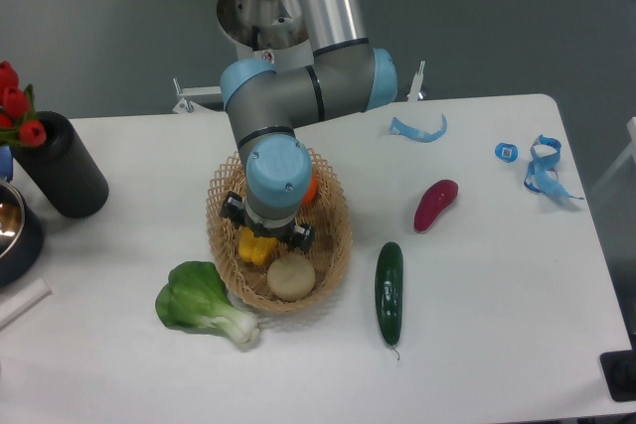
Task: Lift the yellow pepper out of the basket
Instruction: 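Close the gripper on the yellow pepper inside the basket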
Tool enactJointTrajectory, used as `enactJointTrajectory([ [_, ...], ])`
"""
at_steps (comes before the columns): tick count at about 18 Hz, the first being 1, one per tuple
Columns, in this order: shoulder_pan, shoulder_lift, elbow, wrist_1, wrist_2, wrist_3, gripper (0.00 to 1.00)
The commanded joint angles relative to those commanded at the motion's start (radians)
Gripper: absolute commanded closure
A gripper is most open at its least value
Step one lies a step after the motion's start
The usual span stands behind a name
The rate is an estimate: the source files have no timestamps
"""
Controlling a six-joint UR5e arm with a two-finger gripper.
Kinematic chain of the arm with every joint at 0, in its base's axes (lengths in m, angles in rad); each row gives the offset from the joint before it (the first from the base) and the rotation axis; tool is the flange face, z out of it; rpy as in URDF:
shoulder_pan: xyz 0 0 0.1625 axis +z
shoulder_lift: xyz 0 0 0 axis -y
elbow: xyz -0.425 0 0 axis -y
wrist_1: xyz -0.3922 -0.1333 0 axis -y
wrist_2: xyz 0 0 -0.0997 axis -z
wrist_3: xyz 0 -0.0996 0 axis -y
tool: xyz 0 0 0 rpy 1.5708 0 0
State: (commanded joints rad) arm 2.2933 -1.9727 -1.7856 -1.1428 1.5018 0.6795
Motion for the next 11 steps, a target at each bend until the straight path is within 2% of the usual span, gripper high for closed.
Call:
enactJointTrajectory([
  [3,0.002,0.0,0.0,-0.002,0.009,0.006,0.0],
  [4,0.0,-0.002,0.002,-0.003,0.009,0.009,0.03],
  [7,0.002,-0.005,0.005,-0.002,0.011,0.05,0.24],
  [11,0.008,0.002,0.003,-0.008,0.011,0.08,0.45],
])
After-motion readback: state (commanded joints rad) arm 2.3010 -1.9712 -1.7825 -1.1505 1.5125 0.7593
